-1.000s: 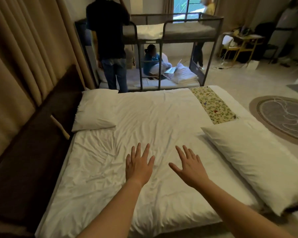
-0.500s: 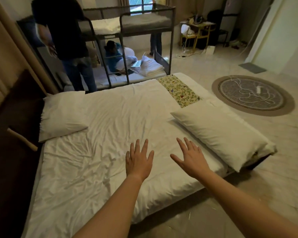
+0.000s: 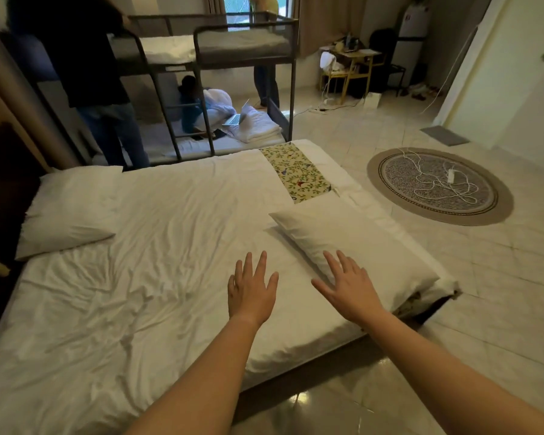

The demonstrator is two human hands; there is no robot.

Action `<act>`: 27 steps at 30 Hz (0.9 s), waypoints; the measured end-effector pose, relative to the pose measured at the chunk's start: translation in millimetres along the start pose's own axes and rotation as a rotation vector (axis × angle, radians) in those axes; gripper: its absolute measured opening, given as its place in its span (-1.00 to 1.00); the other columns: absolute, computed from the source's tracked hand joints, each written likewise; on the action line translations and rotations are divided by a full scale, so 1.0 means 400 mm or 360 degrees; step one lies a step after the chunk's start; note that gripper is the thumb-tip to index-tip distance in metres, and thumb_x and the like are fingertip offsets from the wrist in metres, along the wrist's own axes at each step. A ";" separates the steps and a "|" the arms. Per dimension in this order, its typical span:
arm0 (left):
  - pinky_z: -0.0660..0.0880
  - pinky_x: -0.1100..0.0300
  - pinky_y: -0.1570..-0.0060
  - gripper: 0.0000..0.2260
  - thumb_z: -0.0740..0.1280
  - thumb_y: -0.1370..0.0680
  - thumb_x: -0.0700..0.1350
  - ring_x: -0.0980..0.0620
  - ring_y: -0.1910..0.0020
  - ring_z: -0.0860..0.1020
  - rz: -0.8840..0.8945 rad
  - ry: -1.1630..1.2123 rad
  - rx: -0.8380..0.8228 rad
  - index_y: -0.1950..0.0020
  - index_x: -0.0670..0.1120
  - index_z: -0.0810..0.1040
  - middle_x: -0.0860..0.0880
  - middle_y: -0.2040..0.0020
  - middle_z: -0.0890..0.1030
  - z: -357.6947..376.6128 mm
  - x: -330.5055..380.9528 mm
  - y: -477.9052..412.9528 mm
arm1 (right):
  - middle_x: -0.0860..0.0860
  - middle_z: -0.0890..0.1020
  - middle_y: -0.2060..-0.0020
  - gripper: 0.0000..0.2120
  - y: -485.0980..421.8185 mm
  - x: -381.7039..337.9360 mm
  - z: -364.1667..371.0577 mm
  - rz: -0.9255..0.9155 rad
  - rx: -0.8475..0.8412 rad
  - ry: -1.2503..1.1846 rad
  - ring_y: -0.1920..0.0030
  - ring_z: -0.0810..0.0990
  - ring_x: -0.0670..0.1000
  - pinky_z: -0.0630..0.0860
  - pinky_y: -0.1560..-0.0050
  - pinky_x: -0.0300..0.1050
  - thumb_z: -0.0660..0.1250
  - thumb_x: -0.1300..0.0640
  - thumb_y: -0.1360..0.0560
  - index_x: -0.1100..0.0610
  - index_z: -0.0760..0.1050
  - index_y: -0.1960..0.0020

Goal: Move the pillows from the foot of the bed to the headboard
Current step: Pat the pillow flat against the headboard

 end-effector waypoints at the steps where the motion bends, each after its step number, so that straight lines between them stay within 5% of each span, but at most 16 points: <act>1: -0.08 -0.09 -0.68 -0.42 -0.01 -0.75 0.27 -0.05 -0.74 -0.14 -0.0006 0.0011 0.0007 -0.75 0.21 -0.07 0.03 -0.77 -0.08 0.017 0.032 -0.001 | 0.04 0.00 -0.74 -0.20 -0.003 0.038 -0.010 0.0002 -0.0013 0.0007 -0.71 0.04 0.15 0.06 -0.66 0.23 -0.02 -0.47 -0.63 -0.14 -0.10 -0.75; 12: -0.06 -0.08 -0.69 -0.42 -0.01 -0.75 0.27 -0.05 -0.74 -0.14 0.0017 0.0016 -0.0034 -0.75 0.21 -0.05 0.04 -0.77 -0.09 0.178 0.277 -0.126 | 0.04 -0.01 -0.74 -0.18 -0.108 0.344 -0.072 0.0062 -0.0053 -0.0039 -0.71 0.03 0.14 0.06 -0.67 0.23 -0.06 -0.50 -0.62 -0.15 -0.15 -0.75; 27: 0.02 -0.06 -0.68 -0.40 0.01 -0.74 0.27 -0.10 -0.74 -0.05 0.0014 0.0058 -0.0224 -0.75 0.21 -0.08 0.02 -0.77 -0.05 0.455 0.496 -0.632 | 0.03 -0.02 -0.74 -0.22 -0.504 0.706 -0.102 0.0298 -0.0172 -0.0058 -0.72 0.01 0.13 0.02 -0.68 0.20 0.02 -0.45 -0.65 -0.18 -0.13 -0.75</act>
Point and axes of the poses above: each hand's wrist, its own y-axis away from the middle knuckle, its own z-axis out of the palm, x = y × z, the point moved 8 cm from there along -y, towards the middle knuckle
